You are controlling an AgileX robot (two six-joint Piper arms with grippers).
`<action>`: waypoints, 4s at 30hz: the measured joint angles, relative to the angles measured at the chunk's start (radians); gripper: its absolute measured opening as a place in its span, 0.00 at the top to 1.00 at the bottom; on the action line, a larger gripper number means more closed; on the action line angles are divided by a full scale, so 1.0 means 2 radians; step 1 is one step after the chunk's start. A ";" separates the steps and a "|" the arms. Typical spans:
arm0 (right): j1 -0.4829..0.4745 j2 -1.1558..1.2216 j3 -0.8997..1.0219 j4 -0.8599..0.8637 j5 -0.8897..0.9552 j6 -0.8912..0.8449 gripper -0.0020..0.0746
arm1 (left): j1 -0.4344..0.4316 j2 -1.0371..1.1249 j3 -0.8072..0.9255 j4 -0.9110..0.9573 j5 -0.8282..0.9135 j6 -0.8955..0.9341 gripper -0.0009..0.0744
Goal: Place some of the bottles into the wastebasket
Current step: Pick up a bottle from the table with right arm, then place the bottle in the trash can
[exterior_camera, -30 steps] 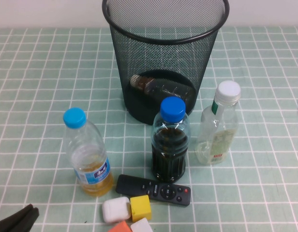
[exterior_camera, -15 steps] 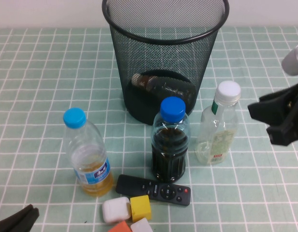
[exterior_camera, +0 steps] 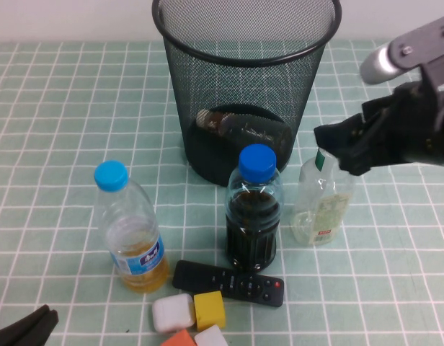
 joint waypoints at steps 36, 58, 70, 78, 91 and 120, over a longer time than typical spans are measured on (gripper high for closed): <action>-0.004 0.122 -0.579 -0.296 0.432 0.271 0.53 | 0.000 0.000 0.000 0.000 0.000 0.000 0.99; -0.003 0.470 -0.812 -0.110 0.369 0.197 0.53 | 0.000 0.000 0.000 0.000 0.000 0.000 0.99; -0.002 0.501 -0.817 -0.133 0.429 0.205 0.49 | 0.000 0.000 0.000 0.000 0.000 0.000 0.99; -0.002 0.428 -0.826 -0.153 0.446 0.213 0.53 | 0.000 0.000 0.000 0.000 0.000 0.000 0.99; 0.050 0.167 -0.580 -0.212 0.439 0.258 0.53 | 0.000 0.000 0.000 0.000 0.000 0.000 0.99; 0.074 0.159 -0.320 -0.266 0.136 0.296 0.53 | 0.000 0.000 0.000 0.000 0.000 0.000 0.99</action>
